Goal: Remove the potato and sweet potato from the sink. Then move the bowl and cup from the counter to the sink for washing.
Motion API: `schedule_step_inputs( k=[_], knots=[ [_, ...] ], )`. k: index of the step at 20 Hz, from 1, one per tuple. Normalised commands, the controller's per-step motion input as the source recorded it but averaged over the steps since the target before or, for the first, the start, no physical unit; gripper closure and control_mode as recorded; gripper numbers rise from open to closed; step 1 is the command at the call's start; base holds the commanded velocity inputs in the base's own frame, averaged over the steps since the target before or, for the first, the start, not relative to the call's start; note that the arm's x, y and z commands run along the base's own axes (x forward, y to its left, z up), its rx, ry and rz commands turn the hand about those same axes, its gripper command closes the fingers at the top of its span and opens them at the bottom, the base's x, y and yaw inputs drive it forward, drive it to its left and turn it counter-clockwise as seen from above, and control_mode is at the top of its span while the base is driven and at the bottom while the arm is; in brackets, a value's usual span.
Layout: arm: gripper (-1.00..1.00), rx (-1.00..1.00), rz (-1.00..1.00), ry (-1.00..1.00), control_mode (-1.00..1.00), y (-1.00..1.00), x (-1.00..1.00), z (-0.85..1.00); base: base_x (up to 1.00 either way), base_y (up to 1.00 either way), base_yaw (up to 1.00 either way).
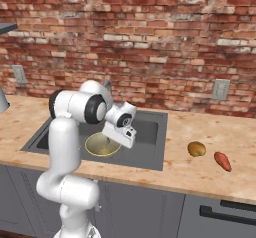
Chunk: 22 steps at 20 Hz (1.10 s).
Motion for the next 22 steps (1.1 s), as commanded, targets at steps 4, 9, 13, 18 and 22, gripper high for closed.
schedule_step_inputs(
  k=[4,9,13,18,22],
  knots=[
    [-1.00,0.00,0.07,-0.09,-1.00,-0.08,-0.30,0.36,0.00,0.00,0.00],
    [-1.00,0.00,0.08,-0.10,-1.00,-0.04,-0.24,0.39,0.00,0.00,0.00],
    [-1.00,0.00,0.08,-0.06,-1.00,-0.02,-0.16,0.43,0.00,0.00,0.00],
    [-1.00,0.00,0.08,-0.04,-1.00,-0.02,-0.18,0.40,0.00,0.00,0.00],
    [-1.00,0.00,0.08,-0.05,-1.00,-0.04,-0.28,0.33,0.00,0.00,0.00]
  ],
)
